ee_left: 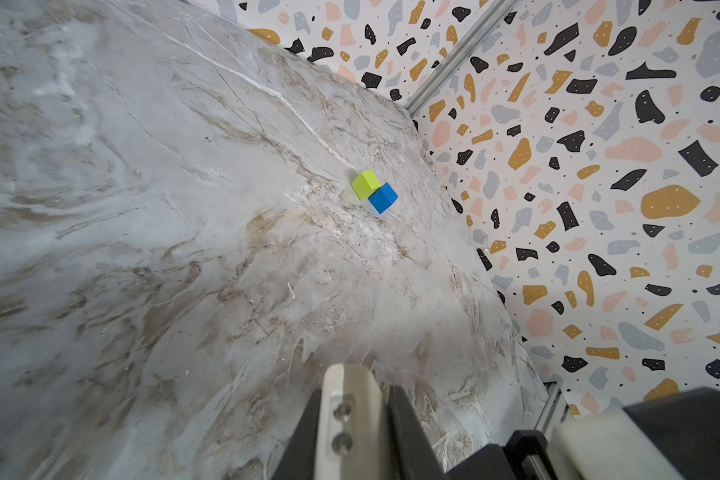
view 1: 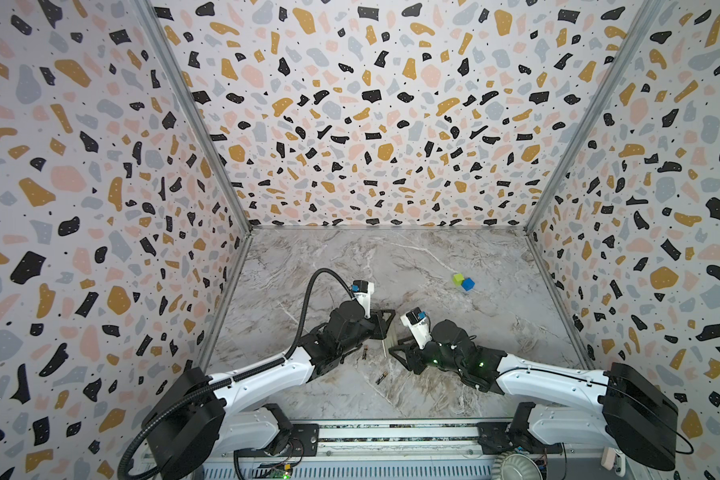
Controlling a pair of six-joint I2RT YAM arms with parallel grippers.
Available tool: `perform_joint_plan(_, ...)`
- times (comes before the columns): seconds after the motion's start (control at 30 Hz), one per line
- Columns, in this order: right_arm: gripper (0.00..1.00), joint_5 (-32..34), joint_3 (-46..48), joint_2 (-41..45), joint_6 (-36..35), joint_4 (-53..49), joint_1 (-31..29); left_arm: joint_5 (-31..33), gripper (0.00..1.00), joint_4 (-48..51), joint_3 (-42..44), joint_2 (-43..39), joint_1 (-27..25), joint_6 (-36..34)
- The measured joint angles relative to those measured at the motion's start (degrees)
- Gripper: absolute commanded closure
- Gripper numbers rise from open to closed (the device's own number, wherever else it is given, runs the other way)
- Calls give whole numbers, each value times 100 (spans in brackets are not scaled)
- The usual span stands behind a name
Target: Load the batteries into the remote control
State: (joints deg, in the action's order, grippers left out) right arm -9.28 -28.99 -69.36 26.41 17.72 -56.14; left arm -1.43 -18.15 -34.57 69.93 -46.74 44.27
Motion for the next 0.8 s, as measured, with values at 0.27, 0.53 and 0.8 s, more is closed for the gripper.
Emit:
perform_joint_plan(0.27,62,-33,59,-181,37,208,0,90,100,13,0,111,-24,-11)
perform_joint_plan(0.53,67,-127,125,-328,98,396,66,195,100,46,-2,221,-24,-57)
perform_joint_plan(0.8,70,-203,197,-387,166,527,140,225,100,7,-31,354,-26,-57)
